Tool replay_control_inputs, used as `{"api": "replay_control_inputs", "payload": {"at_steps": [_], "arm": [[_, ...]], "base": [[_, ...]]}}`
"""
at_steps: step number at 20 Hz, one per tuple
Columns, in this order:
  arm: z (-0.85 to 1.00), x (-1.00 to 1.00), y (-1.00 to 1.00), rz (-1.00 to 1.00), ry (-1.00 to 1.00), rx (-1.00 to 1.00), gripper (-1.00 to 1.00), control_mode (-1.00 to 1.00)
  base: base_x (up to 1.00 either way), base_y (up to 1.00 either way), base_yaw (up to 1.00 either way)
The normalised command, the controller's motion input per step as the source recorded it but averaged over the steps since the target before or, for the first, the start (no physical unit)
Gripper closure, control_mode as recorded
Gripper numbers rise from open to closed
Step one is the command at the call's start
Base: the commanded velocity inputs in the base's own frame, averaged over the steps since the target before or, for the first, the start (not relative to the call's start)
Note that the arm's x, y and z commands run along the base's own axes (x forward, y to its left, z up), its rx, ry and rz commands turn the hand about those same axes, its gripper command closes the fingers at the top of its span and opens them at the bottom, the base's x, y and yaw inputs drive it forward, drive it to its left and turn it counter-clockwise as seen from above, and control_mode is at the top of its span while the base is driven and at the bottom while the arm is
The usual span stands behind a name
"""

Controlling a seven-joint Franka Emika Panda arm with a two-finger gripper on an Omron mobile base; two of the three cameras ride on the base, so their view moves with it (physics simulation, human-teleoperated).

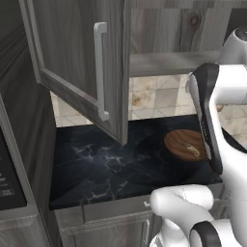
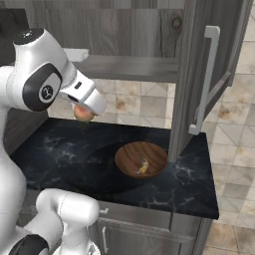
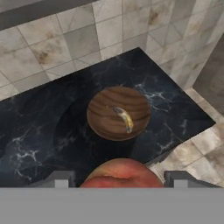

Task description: Open the cabinet. Pick the peach and banana from the cabinet and place them into the bowl. Then close the cabinet.

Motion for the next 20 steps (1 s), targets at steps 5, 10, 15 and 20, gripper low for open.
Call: {"api": "replay_control_inputs", "payload": {"at_steps": [5,10,15,20], "arm": [[-0.97,-0.16,-0.37,0.0,0.01,0.0,1.0,-1.0],[-0.58,0.14,-0.49,0.02,-0.04,0.02,1.0,-1.0],[-0.56,0.41,-0.42,0.02,-0.03,0.07,1.0,-1.0],[-0.58,0.64,-0.24,0.01,-0.04,0.1,1.0,-1.0]], "base": [[0.0,0.0,0.0],[0.0,0.0,0.0],[0.0,0.0,0.0],[0.0,0.0,0.0]]}}
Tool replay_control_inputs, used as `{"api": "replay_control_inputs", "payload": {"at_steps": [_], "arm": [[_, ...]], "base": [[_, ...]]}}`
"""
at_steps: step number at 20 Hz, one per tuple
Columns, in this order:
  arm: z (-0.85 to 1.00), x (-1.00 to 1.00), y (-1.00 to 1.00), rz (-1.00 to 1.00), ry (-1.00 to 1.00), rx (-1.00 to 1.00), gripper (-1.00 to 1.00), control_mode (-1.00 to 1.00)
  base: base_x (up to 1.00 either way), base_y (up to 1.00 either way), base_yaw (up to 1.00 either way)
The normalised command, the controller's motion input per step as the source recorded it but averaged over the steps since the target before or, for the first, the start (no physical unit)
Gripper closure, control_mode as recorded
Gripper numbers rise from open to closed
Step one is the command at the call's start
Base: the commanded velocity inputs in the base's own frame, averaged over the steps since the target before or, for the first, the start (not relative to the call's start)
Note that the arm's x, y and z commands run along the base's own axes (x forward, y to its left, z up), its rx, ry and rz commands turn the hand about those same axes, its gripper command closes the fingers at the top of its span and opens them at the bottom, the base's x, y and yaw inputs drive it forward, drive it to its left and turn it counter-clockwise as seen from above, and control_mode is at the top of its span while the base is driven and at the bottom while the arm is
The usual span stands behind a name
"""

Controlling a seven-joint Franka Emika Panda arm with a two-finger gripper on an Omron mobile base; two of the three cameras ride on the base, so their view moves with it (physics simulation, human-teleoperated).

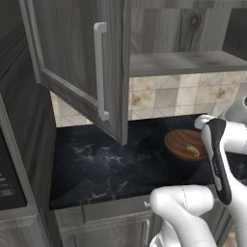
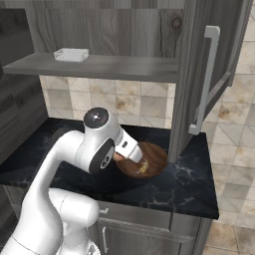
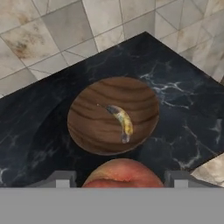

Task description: Open the cabinet. Pick the peach and banana from the cabinet and place them into the bowl. Then close the cabinet.

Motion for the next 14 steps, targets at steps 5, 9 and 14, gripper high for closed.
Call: {"api": "replay_control_inputs", "payload": {"at_steps": [5,9,14], "arm": [[-0.41,0.86,-0.16,0.0,0.0,0.07,1.0,-1.0],[-0.29,0.44,-0.05,0.0,0.04,0.0,1.0,-1.0],[-0.37,0.3,-0.02,0.0,0.1,0.0,1.0,-1.0]], "base": [[0.0,0.0,0.0],[0.0,0.0,0.0],[0.0,0.0,0.0]]}}
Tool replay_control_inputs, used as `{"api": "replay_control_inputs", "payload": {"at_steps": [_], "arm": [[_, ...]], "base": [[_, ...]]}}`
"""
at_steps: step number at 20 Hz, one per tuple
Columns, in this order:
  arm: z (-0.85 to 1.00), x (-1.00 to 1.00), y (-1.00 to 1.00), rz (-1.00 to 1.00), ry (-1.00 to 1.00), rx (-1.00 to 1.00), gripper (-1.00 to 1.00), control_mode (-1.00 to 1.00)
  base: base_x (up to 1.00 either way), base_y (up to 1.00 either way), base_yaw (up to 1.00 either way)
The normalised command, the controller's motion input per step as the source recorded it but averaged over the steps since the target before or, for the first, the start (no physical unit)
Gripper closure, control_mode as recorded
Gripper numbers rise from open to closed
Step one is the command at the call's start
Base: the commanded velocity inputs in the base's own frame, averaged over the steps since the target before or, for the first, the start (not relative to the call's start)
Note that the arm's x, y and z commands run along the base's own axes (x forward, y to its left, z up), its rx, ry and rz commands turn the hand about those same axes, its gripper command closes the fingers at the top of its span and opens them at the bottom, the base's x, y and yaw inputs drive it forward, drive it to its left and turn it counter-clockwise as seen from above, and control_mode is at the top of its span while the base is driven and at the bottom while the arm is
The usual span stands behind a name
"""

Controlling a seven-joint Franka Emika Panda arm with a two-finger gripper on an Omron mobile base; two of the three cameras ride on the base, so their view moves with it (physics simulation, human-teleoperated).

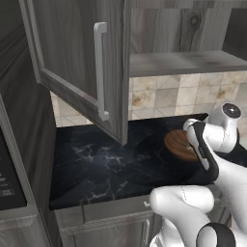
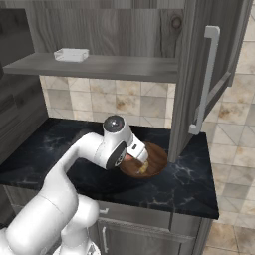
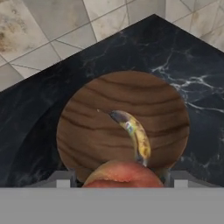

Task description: Open the cabinet. Pick the peach and banana from the cabinet and place them into the bowl. Then close the cabinet.

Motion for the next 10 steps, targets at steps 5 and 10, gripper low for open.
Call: {"api": "replay_control_inputs", "payload": {"at_steps": [5,10], "arm": [[-0.38,0.37,-0.17,0.0,0.0,0.0,1.0,-1.0],[-0.3,0.35,-0.14,0.0,0.0,0.0,-1.0,-1.0]], "base": [[0.0,0.0,0.0],[0.0,0.0,0.0]]}}
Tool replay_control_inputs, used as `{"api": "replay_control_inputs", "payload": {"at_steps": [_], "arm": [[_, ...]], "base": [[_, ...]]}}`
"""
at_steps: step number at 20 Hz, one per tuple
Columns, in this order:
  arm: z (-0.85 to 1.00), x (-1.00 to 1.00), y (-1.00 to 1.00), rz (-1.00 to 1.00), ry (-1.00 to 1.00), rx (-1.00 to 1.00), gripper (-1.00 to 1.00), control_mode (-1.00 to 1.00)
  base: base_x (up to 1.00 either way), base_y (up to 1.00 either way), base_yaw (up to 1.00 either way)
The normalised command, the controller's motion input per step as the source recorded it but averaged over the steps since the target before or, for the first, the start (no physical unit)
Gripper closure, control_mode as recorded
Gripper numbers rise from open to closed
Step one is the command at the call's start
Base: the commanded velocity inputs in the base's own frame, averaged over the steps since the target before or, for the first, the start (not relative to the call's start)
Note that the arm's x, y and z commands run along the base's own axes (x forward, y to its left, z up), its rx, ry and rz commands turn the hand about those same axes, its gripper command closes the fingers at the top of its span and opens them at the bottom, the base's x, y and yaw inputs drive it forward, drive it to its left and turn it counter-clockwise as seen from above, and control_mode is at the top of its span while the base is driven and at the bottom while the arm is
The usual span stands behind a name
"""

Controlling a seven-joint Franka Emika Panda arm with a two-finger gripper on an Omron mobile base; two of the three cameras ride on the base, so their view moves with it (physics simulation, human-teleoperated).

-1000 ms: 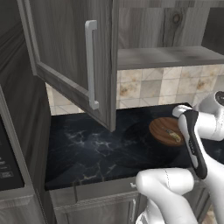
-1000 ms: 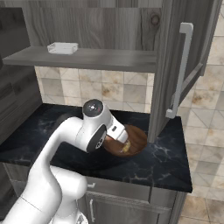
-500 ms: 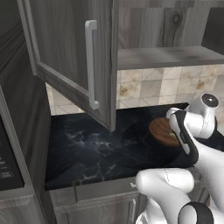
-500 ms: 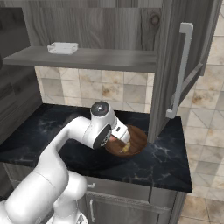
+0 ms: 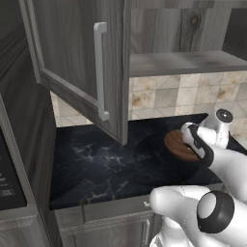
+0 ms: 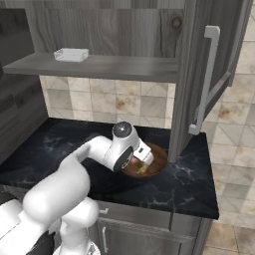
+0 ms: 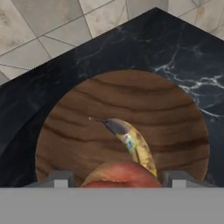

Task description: Open the cabinet. Pick the peach and banana from the cabinet and place them into the bowl. Then close the cabinet.

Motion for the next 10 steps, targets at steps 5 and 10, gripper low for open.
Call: {"api": "replay_control_inputs", "payload": {"at_steps": [5,10], "arm": [[-0.09,0.28,-0.04,0.0,0.0,0.0,-1.0,-1.0],[0.02,0.14,0.0,0.0,0.0,0.01,-1.0,-1.0]], "base": [[0.0,0.0,0.0],[0.0,0.0,0.0]]}}
